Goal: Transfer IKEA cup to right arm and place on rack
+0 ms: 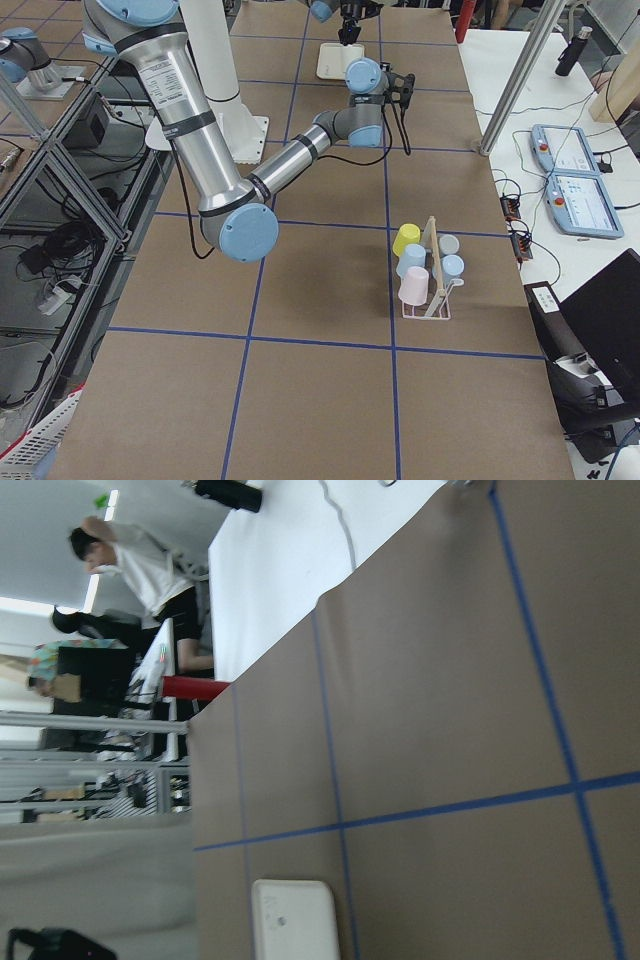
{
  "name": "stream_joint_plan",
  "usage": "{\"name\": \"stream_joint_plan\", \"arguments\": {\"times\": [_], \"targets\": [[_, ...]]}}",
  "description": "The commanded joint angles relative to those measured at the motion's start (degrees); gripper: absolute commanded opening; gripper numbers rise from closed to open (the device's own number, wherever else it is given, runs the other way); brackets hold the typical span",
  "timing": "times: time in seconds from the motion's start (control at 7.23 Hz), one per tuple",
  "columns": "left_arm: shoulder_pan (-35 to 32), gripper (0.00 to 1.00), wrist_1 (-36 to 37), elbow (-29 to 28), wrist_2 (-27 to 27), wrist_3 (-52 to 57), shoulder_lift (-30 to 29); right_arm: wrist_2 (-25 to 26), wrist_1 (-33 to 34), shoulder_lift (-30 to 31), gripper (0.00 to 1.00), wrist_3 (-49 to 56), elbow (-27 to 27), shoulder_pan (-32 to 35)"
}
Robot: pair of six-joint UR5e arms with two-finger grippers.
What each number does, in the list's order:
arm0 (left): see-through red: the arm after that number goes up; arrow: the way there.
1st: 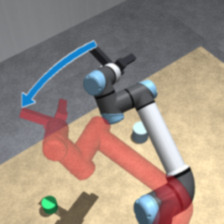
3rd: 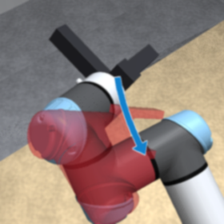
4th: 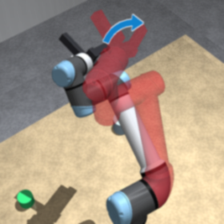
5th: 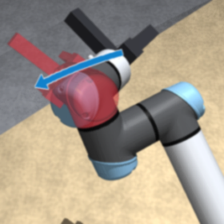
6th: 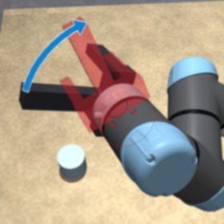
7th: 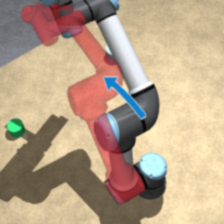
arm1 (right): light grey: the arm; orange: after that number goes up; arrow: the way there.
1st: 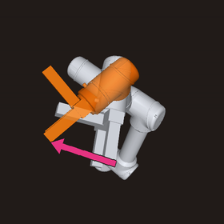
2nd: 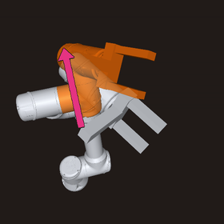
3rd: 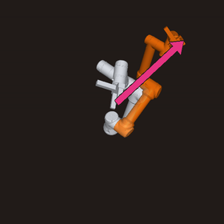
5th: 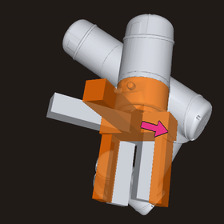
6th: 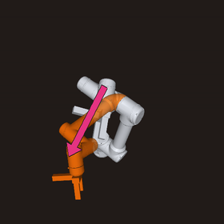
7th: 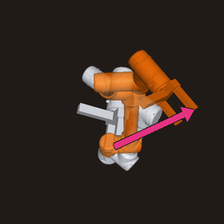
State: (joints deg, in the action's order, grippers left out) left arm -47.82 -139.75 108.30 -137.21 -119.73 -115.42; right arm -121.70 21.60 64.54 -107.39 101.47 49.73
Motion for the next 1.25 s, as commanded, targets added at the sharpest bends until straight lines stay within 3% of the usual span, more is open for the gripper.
{"name": "stream_joint_plan", "arguments": {"times": [0.0,0.14,0.55,1.11], "targets": [[4.64,0.0,-17.94,-0.46,10.33,-15.99,-0.77,8.19,-17.04,0.41,0.98,-4.32,-0.74,-7.59],[6.41,0.0,-24.2,-0.72,15.52,-22.23,-0.77,11.02,-22.95,1.37,0.98,-4.15,-1.1,-10.42],[10.81,0.0,-42.39,-5.18,26.53,-32.38,-0.6,17.1,-29.22,1.11,0.98,-3.62,-1.1,-15.61],[11.78,0.0,-44.82,-6.09,27.17,-33.02,-0.42,23.07,-33.81,-0.56,0.98,-3.88,-1.1,-19.39]]}}
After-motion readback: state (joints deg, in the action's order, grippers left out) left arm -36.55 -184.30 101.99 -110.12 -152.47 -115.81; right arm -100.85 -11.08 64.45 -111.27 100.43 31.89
